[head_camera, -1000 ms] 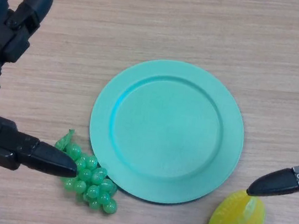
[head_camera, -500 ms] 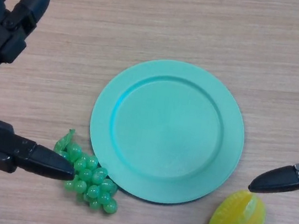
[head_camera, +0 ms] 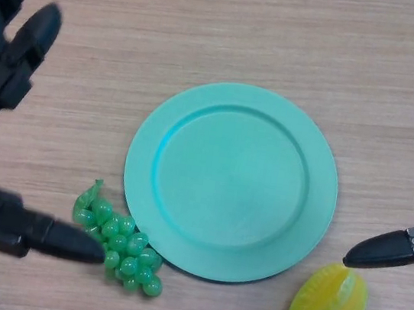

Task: Pick up the green grapes and place it on the plate

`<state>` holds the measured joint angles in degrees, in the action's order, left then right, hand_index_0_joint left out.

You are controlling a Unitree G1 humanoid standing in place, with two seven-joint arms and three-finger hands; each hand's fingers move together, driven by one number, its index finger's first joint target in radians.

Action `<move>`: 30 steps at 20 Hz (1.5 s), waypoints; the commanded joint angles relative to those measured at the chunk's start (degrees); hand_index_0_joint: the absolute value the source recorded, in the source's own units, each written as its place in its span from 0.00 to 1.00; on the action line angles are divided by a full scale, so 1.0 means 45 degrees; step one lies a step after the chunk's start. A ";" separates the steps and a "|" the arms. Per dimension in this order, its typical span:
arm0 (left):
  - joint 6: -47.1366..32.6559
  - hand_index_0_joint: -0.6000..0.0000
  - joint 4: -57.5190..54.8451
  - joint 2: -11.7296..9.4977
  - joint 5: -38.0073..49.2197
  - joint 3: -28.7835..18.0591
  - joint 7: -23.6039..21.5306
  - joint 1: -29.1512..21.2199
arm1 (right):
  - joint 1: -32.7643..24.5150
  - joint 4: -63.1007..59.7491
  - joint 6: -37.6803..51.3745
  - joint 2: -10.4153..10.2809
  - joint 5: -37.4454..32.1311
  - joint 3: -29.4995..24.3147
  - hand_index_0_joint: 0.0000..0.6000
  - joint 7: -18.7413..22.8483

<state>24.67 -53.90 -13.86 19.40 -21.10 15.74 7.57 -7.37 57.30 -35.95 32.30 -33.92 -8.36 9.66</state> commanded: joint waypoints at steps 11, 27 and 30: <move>-1.0903 1.00 0.8477 0.0661 -0.5911 0.2134 -0.1988 0.2375 | -0.1310 0.0600 0.0847 -0.0772 0.1321 0.0223 0.00 -0.0283; -0.8680 1.00 1.1575 0.0544 -0.7941 0.4462 -0.5465 0.0807 | -0.0918 0.0600 0.1286 -0.0450 0.1180 -0.0015 0.00 -0.0060; -0.8206 0.92 1.1252 0.0535 -0.6935 0.4949 -0.4556 0.1063 | -0.0942 0.0600 0.1335 -0.0230 0.0976 -0.0054 0.00 0.0110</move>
<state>-9.87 -0.53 -10.12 -12.42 1.43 -5.47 12.27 -10.28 57.30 -37.37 29.57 -30.55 -4.10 8.59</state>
